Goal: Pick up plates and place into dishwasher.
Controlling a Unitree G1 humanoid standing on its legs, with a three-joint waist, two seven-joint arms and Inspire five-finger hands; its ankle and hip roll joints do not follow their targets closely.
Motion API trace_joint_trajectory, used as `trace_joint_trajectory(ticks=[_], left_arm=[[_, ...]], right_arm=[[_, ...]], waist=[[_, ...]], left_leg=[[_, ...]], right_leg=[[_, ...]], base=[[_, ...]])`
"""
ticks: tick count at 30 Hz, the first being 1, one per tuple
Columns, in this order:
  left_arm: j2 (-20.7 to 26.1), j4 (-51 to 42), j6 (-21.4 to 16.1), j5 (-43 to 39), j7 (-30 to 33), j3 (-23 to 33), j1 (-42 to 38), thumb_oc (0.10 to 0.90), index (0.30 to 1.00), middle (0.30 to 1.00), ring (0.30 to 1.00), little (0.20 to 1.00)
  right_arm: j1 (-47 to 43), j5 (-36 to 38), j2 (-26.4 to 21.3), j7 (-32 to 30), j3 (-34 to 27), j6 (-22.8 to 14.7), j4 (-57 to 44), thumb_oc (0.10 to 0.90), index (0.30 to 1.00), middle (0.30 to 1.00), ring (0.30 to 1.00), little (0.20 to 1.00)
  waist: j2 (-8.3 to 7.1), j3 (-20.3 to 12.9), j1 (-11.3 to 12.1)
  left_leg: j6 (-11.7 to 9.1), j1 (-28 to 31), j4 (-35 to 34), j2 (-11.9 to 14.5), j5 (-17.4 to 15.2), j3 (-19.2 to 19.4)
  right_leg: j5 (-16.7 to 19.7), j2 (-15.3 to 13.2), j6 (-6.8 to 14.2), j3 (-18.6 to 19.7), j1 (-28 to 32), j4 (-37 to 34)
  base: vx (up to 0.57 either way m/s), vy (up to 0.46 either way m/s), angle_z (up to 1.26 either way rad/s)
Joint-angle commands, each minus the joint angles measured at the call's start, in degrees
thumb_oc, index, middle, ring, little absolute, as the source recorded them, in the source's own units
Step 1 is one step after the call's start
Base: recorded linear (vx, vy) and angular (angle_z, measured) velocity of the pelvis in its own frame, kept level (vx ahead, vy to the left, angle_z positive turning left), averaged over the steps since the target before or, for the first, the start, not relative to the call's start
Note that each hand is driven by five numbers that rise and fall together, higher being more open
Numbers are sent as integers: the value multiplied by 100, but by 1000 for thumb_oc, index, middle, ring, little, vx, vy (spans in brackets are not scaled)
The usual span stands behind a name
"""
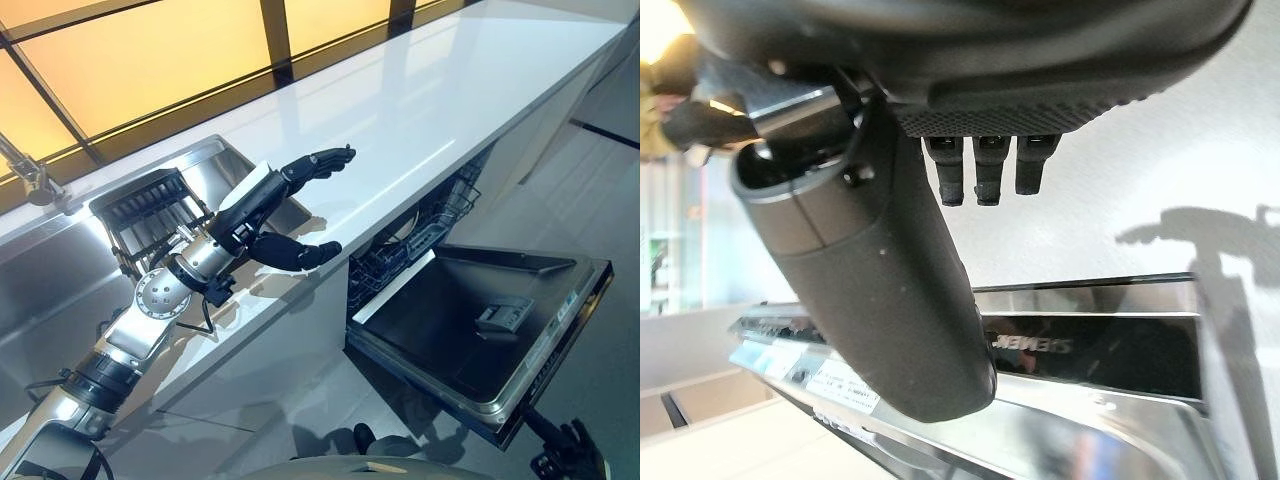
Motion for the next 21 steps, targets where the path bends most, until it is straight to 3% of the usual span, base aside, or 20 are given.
trace_joint_trajectory(ticks=[1,2,5,6,9,12,17,20,21], left_arm=[[-30,-148,-160,-585,23,165,-930,800,900,900,900,900],[-30,-148,-160,-585,23,165,-930,800,900,900,900,900],[-35,-184,-91,-634,2,190,-996,800,900,900,900,900],[-41,-192,-85,-632,3,192,-996,800,900,900,900,900],[-157,-272,61,-575,-132,270,-1007,800,900,900,900,900],[-226,-309,88,-507,-238,321,-951,800,900,900,900,900],[-291,-294,63,-435,-319,338,-865,800,900,900,900,900],[-271,-288,15,-399,-324,288,-844,800,900,900,900,900],[-249,-261,-33,-373,-315,234,-856,800,900,900,900,900]], right_arm=[[-194,1076,-480,1376,-461,-475,170,800,900,900,900,900],[-194,1076,-480,1376,-461,-475,170,800,900,900,900,900],[-237,1425,-578,2355,-427,-153,473,800,900,900,900,900],[-240,1435,-587,2400,-420,-143,490,800,900,900,900,900],[-321,1525,-640,3562,-183,573,557,800,900,900,900,900],[-362,1394,-651,4511,191,866,306,800,900,900,900,900],[-373,1051,-666,4852,787,908,-291,800,900,900,900,900],[-469,905,-796,4896,1036,1197,-733,800,900,900,900,900],[-625,862,-953,5064,1143,1483,-986,800,900,900,900,900]], waist=[[121,-60,46],[121,-60,46],[178,-58,80],[181,-57,79],[196,-52,148],[166,-39,196],[54,-42,250],[-13,-24,294],[-49,-4,329]], left_leg=[[350,128,43,-266,-944,-197],[350,128,43,-266,-944,-197],[333,135,43,-276,-941,-243],[332,136,43,-277,-940,-248],[313,146,43,-286,-929,-343],[300,158,43,-283,-919,-404],[283,151,43,-273,-905,-449],[285,126,43,-266,-887,-470],[289,131,43,-262,-873,-494]], right_leg=[[-423,509,114,-237,146,63],[-423,509,114,-237,146,63],[-450,490,98,-275,170,63],[-452,489,97,-280,172,63],[-470,468,69,-347,198,63],[-480,447,47,-427,224,63],[-489,429,36,-505,234,63],[-478,427,25,-535,214,63],[-471,429,8,-551,223,63]], base=[[-12,-46,4],[-1,-31,13],[7,-31,13],[5,-26,8],[4,-43,5],[4,-38,6],[1,-30,6],[-21,-13,1],[-22,-8,-5]])
